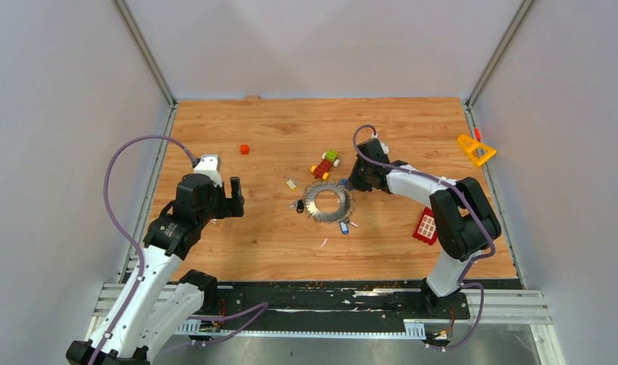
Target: Remove the keys from the keyring
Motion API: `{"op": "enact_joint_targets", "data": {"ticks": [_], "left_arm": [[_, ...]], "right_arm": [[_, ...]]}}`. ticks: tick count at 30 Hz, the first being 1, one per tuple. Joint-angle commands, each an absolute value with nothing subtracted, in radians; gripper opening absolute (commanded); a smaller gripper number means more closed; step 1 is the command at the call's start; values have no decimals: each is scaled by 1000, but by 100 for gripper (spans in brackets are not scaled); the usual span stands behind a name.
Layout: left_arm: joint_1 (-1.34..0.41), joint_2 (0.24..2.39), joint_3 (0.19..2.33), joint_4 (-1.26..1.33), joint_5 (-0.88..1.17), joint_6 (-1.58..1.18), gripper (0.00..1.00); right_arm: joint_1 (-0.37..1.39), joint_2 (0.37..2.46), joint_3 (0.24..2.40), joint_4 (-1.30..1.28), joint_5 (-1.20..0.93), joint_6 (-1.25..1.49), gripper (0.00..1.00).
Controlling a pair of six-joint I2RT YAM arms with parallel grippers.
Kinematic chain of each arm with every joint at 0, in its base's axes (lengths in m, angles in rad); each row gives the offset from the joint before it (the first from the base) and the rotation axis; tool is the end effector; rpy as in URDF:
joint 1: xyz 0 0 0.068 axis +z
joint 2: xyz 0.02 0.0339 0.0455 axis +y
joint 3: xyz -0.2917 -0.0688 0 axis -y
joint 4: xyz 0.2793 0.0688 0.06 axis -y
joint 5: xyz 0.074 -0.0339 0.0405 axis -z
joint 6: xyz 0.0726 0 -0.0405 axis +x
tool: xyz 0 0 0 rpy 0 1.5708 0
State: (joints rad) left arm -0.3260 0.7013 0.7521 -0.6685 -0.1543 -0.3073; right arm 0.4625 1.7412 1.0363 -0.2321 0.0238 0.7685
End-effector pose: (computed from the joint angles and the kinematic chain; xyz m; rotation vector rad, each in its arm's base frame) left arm 0.1853 -0.0509 0.2914 -0.0668 2.1854 -0.1907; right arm 0.3658 0.1804 0.1476 0.4020 2.5408 0.4621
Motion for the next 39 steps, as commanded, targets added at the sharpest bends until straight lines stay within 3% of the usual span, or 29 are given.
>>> {"op": "enact_joint_targets", "data": {"ticks": [1, 5, 17, 39], "left_arm": [[-328, 699, 752, -637, -143, -288, 100], [-328, 698, 753, -638, -146, -288, 100], [-328, 680, 751, -628, -115, -277, 100], [-328, 465, 706, -561, -88, -289, 100]], "right_arm": [[462, 1722, 1035, -196, 16, 750, 8], [462, 1685, 1062, -242, 61, 713, 0], [539, 1350, 1135, -367, 276, 411, 0], [634, 992, 1264, -595, 63, 178, 0]]}}
